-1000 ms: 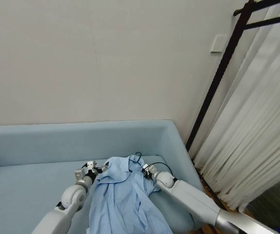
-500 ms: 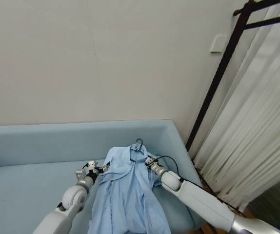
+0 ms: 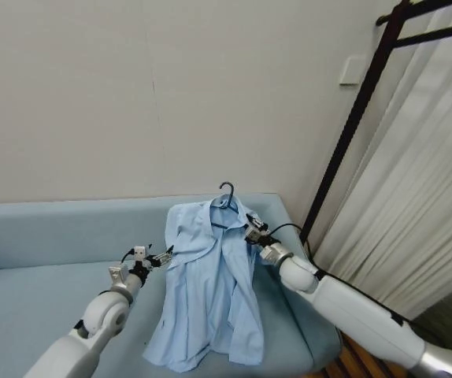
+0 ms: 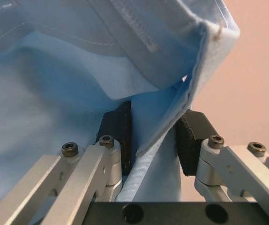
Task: Pick up the clothes from the sofa and hang them on the clothes hanger.
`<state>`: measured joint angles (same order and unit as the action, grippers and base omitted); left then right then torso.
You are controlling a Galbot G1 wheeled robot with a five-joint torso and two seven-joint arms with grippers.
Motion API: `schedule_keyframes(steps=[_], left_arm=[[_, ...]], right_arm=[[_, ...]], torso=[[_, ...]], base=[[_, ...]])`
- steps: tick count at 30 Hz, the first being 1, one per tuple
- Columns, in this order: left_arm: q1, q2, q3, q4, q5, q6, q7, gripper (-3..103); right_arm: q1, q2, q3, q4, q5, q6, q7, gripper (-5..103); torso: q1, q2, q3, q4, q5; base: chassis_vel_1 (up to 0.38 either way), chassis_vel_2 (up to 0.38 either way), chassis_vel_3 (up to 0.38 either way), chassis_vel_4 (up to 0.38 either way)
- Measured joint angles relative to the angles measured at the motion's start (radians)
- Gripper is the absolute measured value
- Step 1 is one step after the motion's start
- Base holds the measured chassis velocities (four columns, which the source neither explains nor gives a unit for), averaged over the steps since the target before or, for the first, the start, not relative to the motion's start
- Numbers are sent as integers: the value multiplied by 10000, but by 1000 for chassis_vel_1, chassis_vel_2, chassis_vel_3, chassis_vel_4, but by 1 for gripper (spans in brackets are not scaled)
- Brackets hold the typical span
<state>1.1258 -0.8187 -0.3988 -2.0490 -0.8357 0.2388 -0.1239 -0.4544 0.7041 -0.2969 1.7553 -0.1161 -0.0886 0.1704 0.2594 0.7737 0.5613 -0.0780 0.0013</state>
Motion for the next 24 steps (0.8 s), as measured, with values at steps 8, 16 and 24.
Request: schedule_keyframes(steps=[8,16,24], left_arm=[[-133,1898,-1375,-1762,-1448,20,951,100],[-525,3913,-3189,-2055,-3400,311,1600,100],[-641,4842,-3896,-1157,-4380,616,2903,100]], right_arm=[[956,-289,18,-526,-1208,2034,650,24],[1524,-483,-13,-1143,-2276,3944,1444,24],[1319,-464,134,-1506,-2994,4949,2095,24]], torso=[[0,0,0,3,2],[0,1,0,0,2],[0,0,1,-1,3]], base=[[0,0,0,0],[0,0,0,0],[0,0,0,0]])
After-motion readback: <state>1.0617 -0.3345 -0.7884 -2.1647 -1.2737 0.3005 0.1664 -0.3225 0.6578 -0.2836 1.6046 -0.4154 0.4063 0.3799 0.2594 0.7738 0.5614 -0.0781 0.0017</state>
